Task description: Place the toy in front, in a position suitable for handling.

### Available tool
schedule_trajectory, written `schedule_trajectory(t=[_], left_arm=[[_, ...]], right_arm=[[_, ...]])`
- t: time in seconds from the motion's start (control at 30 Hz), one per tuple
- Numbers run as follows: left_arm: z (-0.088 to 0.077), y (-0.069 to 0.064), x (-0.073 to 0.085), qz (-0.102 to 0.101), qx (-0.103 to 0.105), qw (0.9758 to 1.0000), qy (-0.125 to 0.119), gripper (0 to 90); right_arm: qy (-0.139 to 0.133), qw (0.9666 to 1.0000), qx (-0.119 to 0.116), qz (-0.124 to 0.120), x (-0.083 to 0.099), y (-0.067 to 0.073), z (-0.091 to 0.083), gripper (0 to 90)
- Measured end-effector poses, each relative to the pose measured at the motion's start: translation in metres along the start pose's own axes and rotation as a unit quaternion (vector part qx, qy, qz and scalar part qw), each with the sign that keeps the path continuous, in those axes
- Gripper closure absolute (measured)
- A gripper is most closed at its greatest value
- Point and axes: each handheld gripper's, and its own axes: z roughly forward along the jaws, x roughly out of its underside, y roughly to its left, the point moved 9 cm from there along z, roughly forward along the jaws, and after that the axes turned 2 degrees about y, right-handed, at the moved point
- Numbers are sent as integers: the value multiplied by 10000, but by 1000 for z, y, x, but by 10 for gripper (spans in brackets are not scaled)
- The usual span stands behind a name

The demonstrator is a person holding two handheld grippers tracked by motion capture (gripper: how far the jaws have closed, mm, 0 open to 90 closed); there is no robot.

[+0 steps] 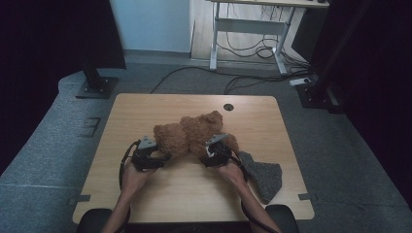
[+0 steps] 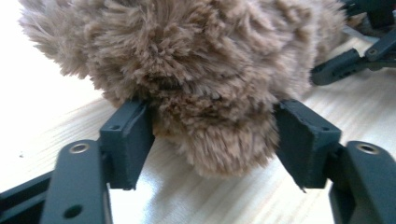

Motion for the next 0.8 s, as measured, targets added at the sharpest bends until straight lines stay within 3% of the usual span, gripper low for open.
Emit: schedule_trajectory(t=[0.13,0.23,0.57,0.8], left_arm=[[1,4,-1,-33,-30,10000,2,353],[0,4,0,-36,11,10000,25,366],[-13,-8,11,-11,239,9997,94,366],[-31,-21,25,39,318,9994,123,365]], right_arm=[[-133,9999,-29,83,-1,-1,-2,652],[-140,9999,-47,8,-2,1,-8,730],[-101,9997,-168,-166,7,22,-28,751],[-106,9991,-330,-238,21,51,-44,751]])
